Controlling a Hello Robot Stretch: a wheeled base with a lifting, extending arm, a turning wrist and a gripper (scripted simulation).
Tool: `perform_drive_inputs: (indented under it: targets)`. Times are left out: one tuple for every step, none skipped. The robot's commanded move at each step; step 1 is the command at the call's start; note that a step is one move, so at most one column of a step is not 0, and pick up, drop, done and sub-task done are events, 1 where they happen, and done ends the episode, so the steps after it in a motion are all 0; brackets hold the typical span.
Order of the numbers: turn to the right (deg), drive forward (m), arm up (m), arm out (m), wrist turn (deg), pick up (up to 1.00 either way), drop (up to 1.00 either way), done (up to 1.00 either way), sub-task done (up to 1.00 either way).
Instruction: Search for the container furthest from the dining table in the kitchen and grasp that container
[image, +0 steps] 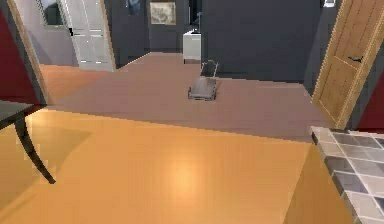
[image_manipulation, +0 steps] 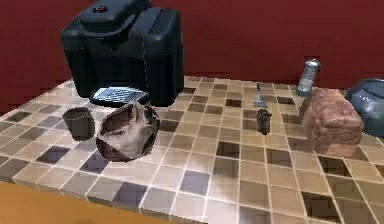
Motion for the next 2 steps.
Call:
perform_drive_inputs:
  targets:
    - [-24.0, 0.00, 0.00, 0.00, 0.0, 0.00, 0.00, 0.00, 0.00]
    - [0.0, 0.00, 0.50, 0.00, 0.0, 0.00, 0.00, 0.00, 0.00]
